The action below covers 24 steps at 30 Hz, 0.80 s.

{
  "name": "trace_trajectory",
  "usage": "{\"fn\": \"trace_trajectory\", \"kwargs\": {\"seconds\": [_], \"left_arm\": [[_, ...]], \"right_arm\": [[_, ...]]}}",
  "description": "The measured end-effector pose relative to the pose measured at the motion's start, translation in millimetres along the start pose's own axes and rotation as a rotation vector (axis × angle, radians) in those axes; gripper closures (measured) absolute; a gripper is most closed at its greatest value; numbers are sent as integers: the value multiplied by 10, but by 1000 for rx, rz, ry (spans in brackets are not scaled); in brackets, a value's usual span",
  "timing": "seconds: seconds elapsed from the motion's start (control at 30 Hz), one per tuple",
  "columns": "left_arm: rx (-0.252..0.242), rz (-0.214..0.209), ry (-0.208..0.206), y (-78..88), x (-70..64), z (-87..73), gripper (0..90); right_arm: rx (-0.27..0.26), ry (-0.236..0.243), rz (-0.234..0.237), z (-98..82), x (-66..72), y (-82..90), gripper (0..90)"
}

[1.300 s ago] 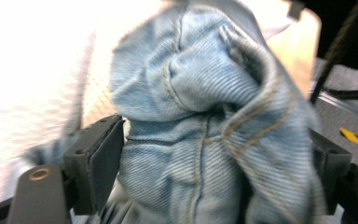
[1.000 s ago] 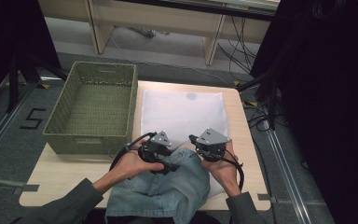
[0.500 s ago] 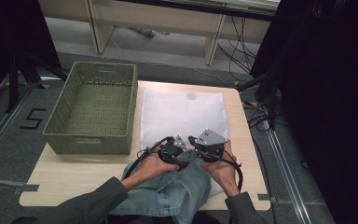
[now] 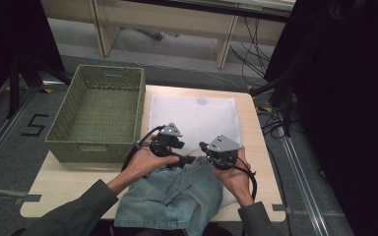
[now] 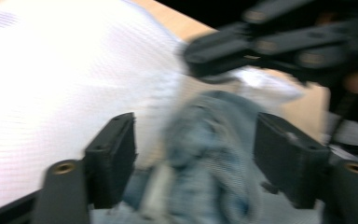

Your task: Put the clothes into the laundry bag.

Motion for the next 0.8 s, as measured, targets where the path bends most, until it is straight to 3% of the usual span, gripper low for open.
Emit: {"fn": "trace_trajectory", "kwargs": {"seconds": [0.13,0.37,0.43,0.47,0.6,0.73,0.8], "left_arm": [[20,16,-8,-106,97,-71,405],[76,23,-93,-390,123,-223,414],[73,43,-141,-425,160,-230,618],[70,47,-143,-427,174,-225,782],[70,46,-207,-346,226,-190,869],[64,46,-208,-264,336,-158,875],[66,29,-192,-242,368,-159,875]], "right_arm": [[4,-10,-3,-1,2,1,900],[4,3,-2,3,-1,-12,900],[3,0,-2,2,6,-19,900],[7,1,4,-5,12,-18,900],[5,-4,11,-10,30,-31,900],[-11,-21,37,41,83,-19,882],[-42,-82,60,104,128,9,783]]}}
Point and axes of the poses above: each handheld gripper's, and its own axes: y roughly backward along the jaws, z roughly out of its top, x roughly to its left, the point moved 7 cm from there along -y, roughly forward along the jaws, and after that the axes turned 15 degrees about -x, right-handed, at the moved point
